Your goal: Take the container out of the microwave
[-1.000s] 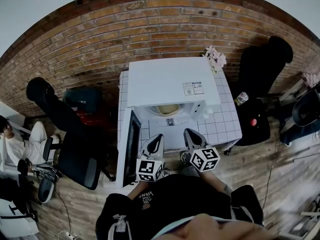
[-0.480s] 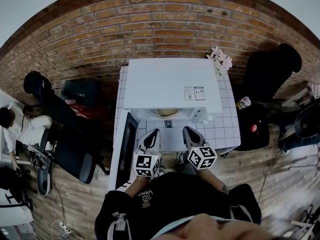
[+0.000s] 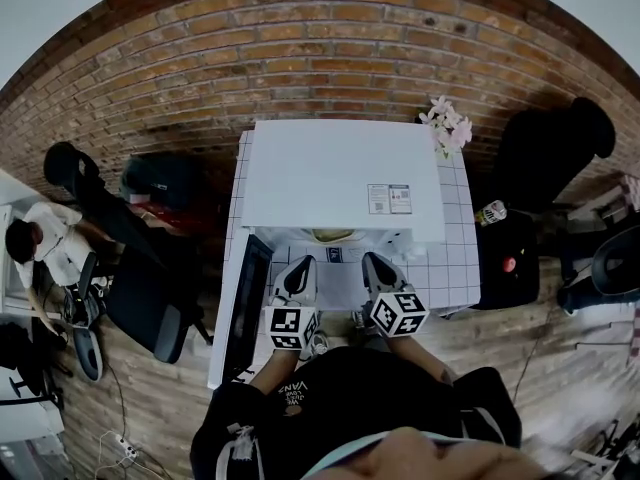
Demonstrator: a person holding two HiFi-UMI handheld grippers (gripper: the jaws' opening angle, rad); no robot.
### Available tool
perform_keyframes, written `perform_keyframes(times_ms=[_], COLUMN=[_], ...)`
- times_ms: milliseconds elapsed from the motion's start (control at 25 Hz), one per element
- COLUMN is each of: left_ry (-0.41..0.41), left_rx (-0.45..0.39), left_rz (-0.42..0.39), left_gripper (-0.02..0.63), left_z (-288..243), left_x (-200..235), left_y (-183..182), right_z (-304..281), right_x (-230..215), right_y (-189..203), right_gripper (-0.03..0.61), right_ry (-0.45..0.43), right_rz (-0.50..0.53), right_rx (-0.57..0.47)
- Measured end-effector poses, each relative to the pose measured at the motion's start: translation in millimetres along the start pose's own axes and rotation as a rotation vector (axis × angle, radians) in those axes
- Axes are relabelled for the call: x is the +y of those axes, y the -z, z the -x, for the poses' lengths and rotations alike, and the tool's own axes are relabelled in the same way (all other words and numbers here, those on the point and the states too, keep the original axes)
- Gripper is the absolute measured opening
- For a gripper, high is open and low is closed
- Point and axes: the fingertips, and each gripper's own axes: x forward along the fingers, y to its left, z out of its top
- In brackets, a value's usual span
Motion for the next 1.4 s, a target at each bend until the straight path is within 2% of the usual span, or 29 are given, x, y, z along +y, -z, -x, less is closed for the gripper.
perform_keyframes(times_ms=[160,480,760,800,880,920,1120,1240,1400], left_ry=[-0.016,-0.036,-0.029,-0.028,-0.027,-0.028,-0.042,-0.046,-0.035], left_rx=[0.018,0.053,0.094,0.098,0.108,0.113,0.12,0.13,0.14], left_rz=[0.004,0.031,0.098,0.109,0.135,0.145,0.17,0.209,0.266], left_gripper=[0.011,0.011,0.014,0.022,0.079,0.104,0.143,0.169,0.203], left_z=[-11.4,-37.3,-50.9,-52.7,-56.8,-59.2,-71.2,-78.3,-89.2], left_x=[5.3,16.3,26.0,27.3,29.7,30.9,37.6,43.0,46.3], left_y=[5.6,17.9,30.0,31.5,35.6,37.9,44.5,46.6,49.2], right_z=[-12.0,-33.1,-49.9,-52.4,-57.8,-60.5,-70.1,-76.5,-84.9], right_x=[-10.4,-17.9,-22.3,-23.2,-25.2,-26.2,-33.1,-35.0,-37.5], right_y=[5.0,8.1,13.8,14.3,16.9,19.0,24.5,24.9,27.6], right_gripper=[0.006,0.006,0.008,0.012,0.101,0.118,0.145,0.17,0.189], right_ry=[0.022,-0.006,-0.01,-0.008,-0.003,-0.001,0.011,0.021,0.034], right_rz=[-0.016,-0.085,-0.155,-0.167,-0.193,-0.206,-0.298,-0.359,-0.389], right_rx=[0.017,0.015,0.032,0.031,0.037,0.043,0.032,0.021,0.024])
